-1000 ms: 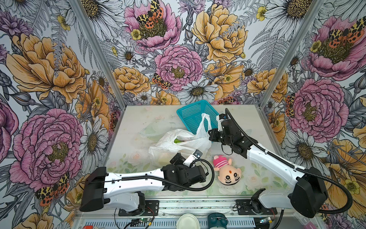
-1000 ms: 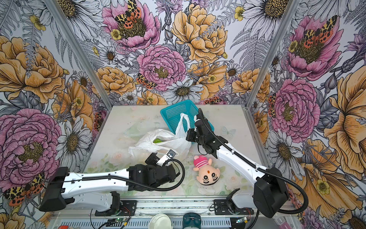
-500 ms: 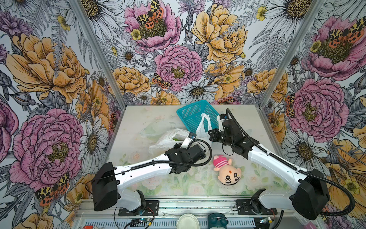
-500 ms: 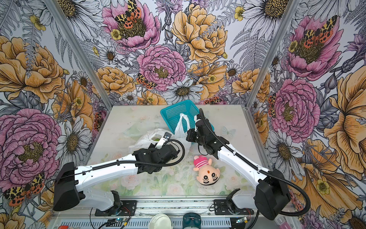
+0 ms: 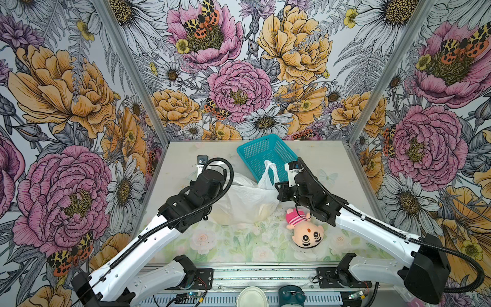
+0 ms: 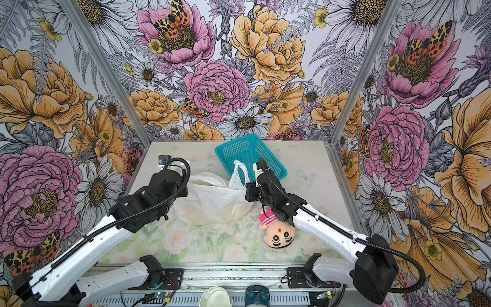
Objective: Untie the knot of the plastic bag and take out the fruit
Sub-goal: 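Lift the bag upright by its handles with both grippers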
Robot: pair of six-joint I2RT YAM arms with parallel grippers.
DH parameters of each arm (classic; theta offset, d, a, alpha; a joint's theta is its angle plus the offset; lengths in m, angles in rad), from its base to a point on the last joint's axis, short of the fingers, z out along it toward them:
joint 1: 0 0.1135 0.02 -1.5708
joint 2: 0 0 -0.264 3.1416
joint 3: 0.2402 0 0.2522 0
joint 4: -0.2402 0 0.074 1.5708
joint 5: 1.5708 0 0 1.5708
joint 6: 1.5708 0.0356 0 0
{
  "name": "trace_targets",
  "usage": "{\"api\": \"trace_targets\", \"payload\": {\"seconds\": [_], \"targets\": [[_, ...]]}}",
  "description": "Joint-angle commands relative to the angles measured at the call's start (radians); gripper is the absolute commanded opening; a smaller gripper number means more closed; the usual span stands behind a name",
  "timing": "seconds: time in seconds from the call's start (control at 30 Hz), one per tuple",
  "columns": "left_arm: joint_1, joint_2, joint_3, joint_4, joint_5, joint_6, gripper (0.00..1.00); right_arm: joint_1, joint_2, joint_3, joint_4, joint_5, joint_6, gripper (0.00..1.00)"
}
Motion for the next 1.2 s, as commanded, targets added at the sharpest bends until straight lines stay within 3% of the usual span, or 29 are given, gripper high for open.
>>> {"api": "trace_targets", "payload": {"seconds": [0.0, 0.13, 0.2, 0.33, 0.6, 0.8, 0.97, 1.07, 1.17], "targets": [[0.11, -0.055, 0.031, -0.065, 0.176, -0.032, 0.0, 0.025, -0.089, -0.021, 0.037, 0.083, 0.016, 0.0], [0.234, -0.072, 0.079, -0.115, 0.253, -0.006, 0.0, 0.061, -0.177, -0.049, 0.028, 0.151, 0.209, 0.0], [0.302, -0.062, 0.095, -0.116, 0.355, -0.005, 0.0, 0.092, -0.185, -0.06, 0.067, 0.161, 0.295, 0.0], [0.419, 0.009, 0.167, -0.116, 0.493, 0.007, 0.0, 0.096, -0.06, 0.05, 0.145, 0.128, 0.243, 0.0], [0.611, 0.196, 0.369, -0.115, 0.631, 0.042, 0.0, 0.093, 0.27, 0.373, 0.155, 0.102, 0.153, 0.0], [0.711, 0.426, 0.632, -0.115, 0.736, 0.038, 0.0, 0.073, 0.496, 0.649, 0.156, 0.097, 0.099, 0.0], [0.798, 0.517, 0.823, -0.118, 0.804, -0.002, 0.0, 0.027, 0.64, 0.836, 0.181, 0.023, 0.038, 0.0], [0.811, 0.51, 0.821, -0.116, 0.81, -0.015, 0.0, 0.015, 0.669, 0.85, 0.207, 0.017, 0.009, 0.0], [0.788, 0.457, 0.701, -0.106, 0.777, -0.012, 0.0, 0.015, 0.662, 0.795, 0.252, 0.008, 0.004, 0.0]]}}
